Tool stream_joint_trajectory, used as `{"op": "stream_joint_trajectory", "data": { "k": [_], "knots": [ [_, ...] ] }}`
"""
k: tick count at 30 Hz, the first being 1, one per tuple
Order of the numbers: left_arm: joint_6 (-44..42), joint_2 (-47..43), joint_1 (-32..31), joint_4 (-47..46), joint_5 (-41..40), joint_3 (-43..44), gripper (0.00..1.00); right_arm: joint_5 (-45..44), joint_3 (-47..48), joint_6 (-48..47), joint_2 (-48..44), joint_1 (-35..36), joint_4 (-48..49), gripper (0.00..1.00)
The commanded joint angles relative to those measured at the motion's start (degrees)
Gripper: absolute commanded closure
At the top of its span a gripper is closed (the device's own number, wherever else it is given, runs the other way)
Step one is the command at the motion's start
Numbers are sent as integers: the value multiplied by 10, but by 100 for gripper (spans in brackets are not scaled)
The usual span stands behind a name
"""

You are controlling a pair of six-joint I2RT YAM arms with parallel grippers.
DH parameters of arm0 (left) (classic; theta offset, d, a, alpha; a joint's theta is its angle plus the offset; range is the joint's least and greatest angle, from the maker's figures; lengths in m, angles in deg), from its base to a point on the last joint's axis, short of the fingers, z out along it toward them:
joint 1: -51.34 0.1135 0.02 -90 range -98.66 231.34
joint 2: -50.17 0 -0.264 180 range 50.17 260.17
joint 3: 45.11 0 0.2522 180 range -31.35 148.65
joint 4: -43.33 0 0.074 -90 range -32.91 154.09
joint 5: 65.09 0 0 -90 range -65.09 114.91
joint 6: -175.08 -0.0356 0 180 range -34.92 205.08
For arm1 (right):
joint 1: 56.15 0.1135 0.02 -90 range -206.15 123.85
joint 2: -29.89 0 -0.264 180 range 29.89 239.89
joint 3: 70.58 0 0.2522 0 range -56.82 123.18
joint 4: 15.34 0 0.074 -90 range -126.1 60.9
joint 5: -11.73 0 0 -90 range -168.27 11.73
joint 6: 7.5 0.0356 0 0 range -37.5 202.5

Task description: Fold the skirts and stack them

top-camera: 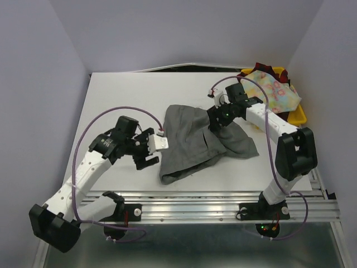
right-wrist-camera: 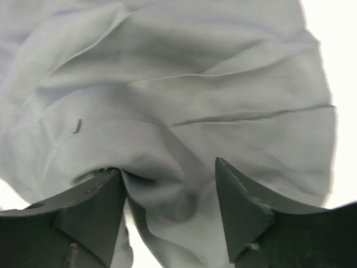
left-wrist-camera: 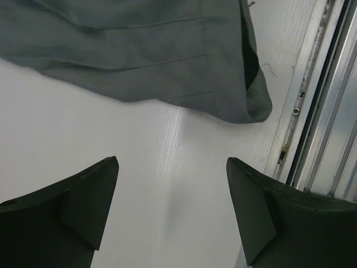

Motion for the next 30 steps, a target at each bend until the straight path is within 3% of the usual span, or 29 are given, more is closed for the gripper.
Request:
{"op": "stream_joint_trajectory", "data": {
  "k": [1,2,6,11,17,20,24,27,28,30],
  "knots": [
    [-69,3,-118,-21,-64,-48,12,-104,52,-36,-29,-3,-14,31],
    [-93,3,-160,-25,-84,-74,14,-128,58,-50,-29,-3,-35,31],
    [-147,-5,-223,-57,-113,-131,17,-159,63,-74,-35,-3,-112,24],
    [-189,11,-249,-128,-125,-165,22,-172,29,-82,-81,-3,-169,10],
    [-233,48,-275,-146,-120,-149,32,-204,-23,-96,-124,-20,-227,11],
    [-237,73,-286,-126,-112,-121,35,-205,-58,-100,-154,-36,-251,17],
    [-145,95,-300,-124,-83,-75,35,-140,-103,-100,-219,-45,-274,28],
    [-63,110,-315,-160,-92,-43,33,-83,-143,-80,-273,-45,-253,31],
    [4,118,-322,-194,-104,-38,33,-74,-162,-70,-285,-52,-243,31],
    [54,146,-332,-211,-116,-24,32,-74,-157,-68,-277,-52,-249,31]
  ]
}}
